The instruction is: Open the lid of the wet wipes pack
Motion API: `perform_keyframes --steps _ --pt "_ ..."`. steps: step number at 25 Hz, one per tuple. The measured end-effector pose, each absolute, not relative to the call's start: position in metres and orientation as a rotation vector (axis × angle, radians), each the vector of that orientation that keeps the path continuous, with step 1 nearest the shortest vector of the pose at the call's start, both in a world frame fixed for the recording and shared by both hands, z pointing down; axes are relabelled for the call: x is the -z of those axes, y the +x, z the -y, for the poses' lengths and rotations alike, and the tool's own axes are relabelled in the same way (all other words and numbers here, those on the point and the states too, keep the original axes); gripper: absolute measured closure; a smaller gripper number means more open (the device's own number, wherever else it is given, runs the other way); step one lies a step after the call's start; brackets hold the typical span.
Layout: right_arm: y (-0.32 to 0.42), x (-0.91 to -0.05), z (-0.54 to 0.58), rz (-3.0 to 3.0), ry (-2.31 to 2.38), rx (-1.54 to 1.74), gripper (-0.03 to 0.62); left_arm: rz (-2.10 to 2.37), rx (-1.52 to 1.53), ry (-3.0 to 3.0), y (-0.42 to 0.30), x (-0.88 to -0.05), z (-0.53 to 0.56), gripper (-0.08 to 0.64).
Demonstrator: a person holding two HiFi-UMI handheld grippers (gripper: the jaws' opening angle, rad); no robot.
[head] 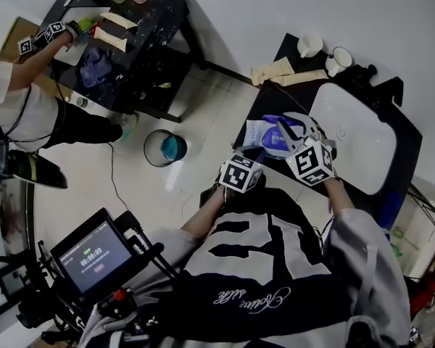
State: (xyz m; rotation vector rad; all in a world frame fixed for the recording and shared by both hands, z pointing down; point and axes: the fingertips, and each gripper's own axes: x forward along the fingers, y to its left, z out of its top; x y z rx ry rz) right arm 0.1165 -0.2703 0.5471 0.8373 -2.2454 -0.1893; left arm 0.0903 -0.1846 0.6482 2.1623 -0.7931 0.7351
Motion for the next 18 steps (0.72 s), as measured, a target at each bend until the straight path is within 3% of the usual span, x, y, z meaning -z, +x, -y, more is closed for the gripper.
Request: perform_keyframes --steps 18 --pt "0.131 -0.599 0.335 2.082 0.927 -0.158 0.545 0.736 -0.718 2.160 0.083 -0.632 0.184 0.561"
